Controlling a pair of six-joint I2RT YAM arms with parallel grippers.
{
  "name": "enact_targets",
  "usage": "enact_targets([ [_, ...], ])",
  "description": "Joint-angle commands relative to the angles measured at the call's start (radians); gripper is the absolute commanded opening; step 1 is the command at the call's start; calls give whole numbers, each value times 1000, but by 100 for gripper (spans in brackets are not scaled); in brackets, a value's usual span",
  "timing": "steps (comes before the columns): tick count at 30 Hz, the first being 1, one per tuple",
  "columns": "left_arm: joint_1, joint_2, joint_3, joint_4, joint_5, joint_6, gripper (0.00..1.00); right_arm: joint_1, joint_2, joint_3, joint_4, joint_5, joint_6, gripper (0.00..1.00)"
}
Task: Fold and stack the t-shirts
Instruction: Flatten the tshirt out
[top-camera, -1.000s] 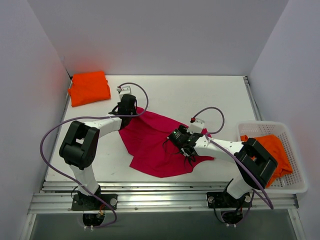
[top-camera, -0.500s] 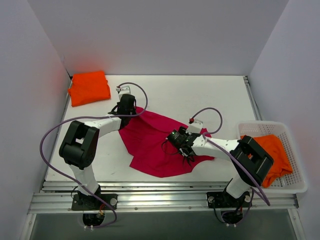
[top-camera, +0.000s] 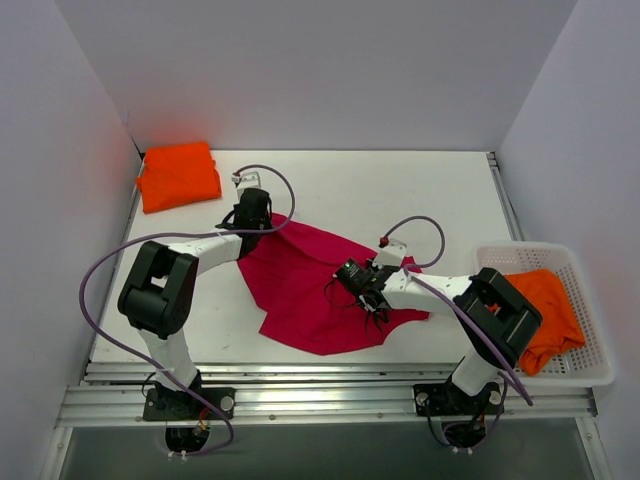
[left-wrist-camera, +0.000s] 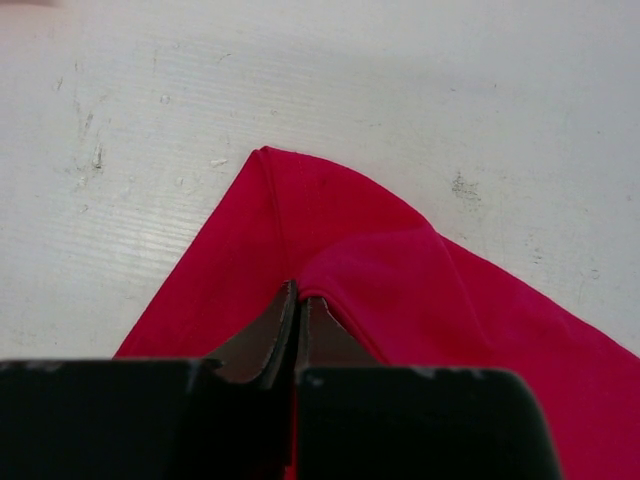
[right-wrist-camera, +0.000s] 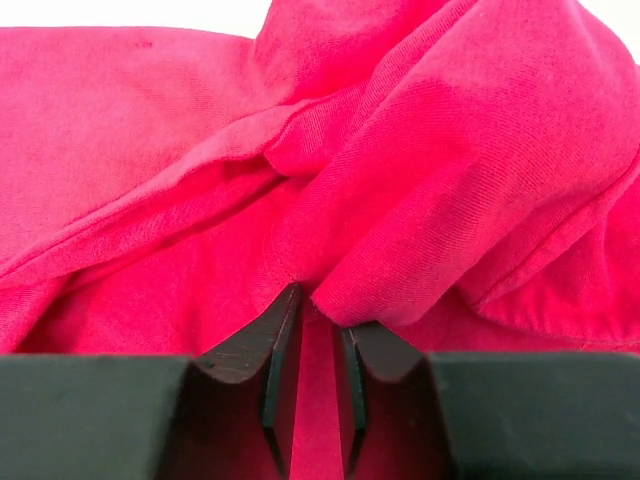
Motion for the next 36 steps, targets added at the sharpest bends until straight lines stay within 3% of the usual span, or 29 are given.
enact_targets([
  [1, 9, 3, 1, 44, 3, -5, 2, -12, 7, -9, -23, 33, 5, 13],
  [4, 10, 3, -2, 42, 1, -5, 2, -17, 1, -11, -39, 40, 9, 18],
  [6, 10, 5, 0, 44, 3, -4, 2, -15, -5, -12, -61, 48, 17, 30],
  [10, 12, 8, 0, 45, 4, -4, 2, -15, -46, -27, -85, 65, 28, 42],
  [15, 12, 19, 6, 48, 12, -5, 2, -17, -54, -40, -93, 82, 32, 43],
  [26, 12, 20, 3, 47, 7, -5, 2, -23, 24, -24, -43, 83, 12, 31],
  [33, 12, 25, 6, 45, 3, -4, 2, -40, 38, -24, -18, 88, -8, 17],
  [36, 12, 26, 6, 44, 1, -4, 2, -46, 38, -24, -15, 94, -14, 6],
])
